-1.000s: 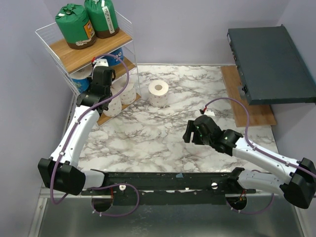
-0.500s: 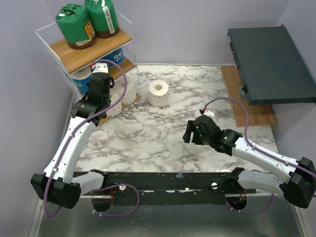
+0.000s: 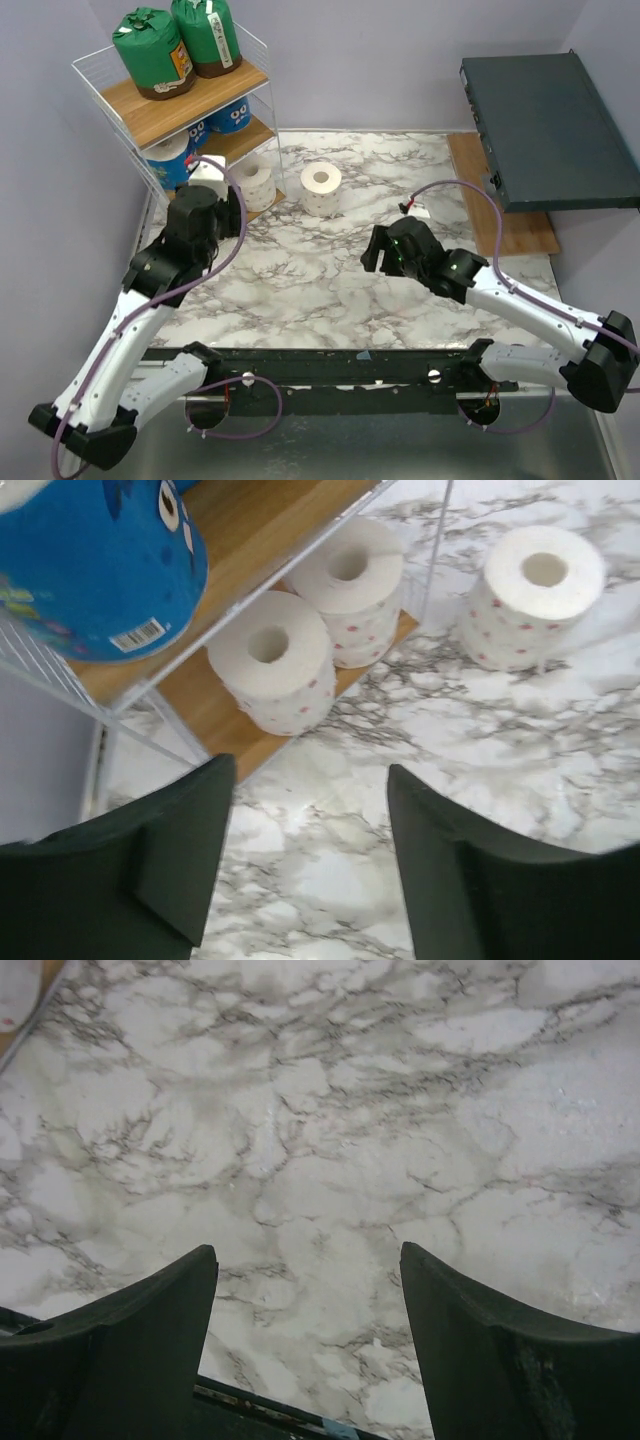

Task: Place and organize the paper towels onto the shelf
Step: Place the paper towel on the shelf.

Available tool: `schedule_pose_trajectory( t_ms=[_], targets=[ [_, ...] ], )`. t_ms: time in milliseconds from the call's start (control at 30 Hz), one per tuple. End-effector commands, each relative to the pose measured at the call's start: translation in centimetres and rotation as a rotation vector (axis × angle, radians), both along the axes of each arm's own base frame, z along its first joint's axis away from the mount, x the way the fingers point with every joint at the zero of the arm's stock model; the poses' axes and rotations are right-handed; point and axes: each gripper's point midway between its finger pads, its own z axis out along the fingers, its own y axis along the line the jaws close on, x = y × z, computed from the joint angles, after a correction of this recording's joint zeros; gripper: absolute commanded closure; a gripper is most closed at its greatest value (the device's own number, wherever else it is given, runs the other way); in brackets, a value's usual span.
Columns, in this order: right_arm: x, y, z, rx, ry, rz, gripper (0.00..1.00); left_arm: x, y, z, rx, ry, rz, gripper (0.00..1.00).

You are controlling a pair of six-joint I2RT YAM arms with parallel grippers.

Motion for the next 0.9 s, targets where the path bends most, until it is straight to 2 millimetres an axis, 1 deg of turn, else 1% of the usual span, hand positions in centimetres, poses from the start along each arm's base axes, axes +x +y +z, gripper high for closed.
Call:
schedule_pose_trajectory(
  t_ms=[0, 33, 67, 167, 200, 300, 367, 467, 500, 600, 767, 867],
  targets=[
    [3.9, 3.0, 5.6, 0.12, -0.18, -0.016, 0.23, -2.9, -0.4, 0.0, -0.162, -0.08, -0.039, 0.28],
    [4.7, 3.7, 6.9, 0.156, -0.223, -0.018, 0.22, -3.5, -0.1, 0.3, -0.196, -0.108, -0.027, 0.25],
    [5.3, 4.3, 7.9, 0.186, -0.261, -0.017, 0.22, -4.0, 0.2, 0.1, -0.221, -0.122, -0.015, 0.25],
    [7.2, 6.3, 11.4, 0.286, -0.406, 0.009, 0.21, -5.5, 1.3, -0.1, -0.294, -0.171, 0.031, 0.23],
    [7.8, 6.9, 12.6, 0.315, -0.466, 0.016, 0.2, -5.9, 1.9, -0.2, -0.309, -0.185, 0.06, 0.23],
    [9.2, 8.2, 14.9, 0.344, -0.581, 0.045, 0.17, -6.9, 3.9, 0.4, -0.337, -0.245, 0.147, 0.17],
    [10.1, 9.3, 16.2, 0.333, -0.608, 0.069, 0.16, -7.4, 5.6, 1.3, -0.313, -0.29, 0.213, 0.15],
    [11.2, 11.1, 16.8, 0.298, -0.605, 0.117, 0.16, -7.6, 8.1, 2.6, -0.228, -0.293, 0.338, 0.1],
    [11.6, 11.6, 16.8, 0.289, -0.607, 0.125, 0.16, -7.4, 8.6, 3.1, -0.217, -0.28, 0.374, 0.09],
    [12.7, 12.6, 16.7, 0.267, -0.616, 0.148, 0.16, -6.5, 8.6, 3.7, -0.262, -0.25, 0.399, 0.09],
    [15.1, 14.3, 16.6, 0.283, -0.613, 0.214, 0.16, -5.0, 8.4, 4.2, -0.351, -0.273, 0.409, 0.09],
    [17.0, 14.7, 16.7, 0.305, -0.619, 0.229, 0.16, -3.9, 8.4, 4.6, -0.363, -0.278, 0.408, 0.14]
  ],
)
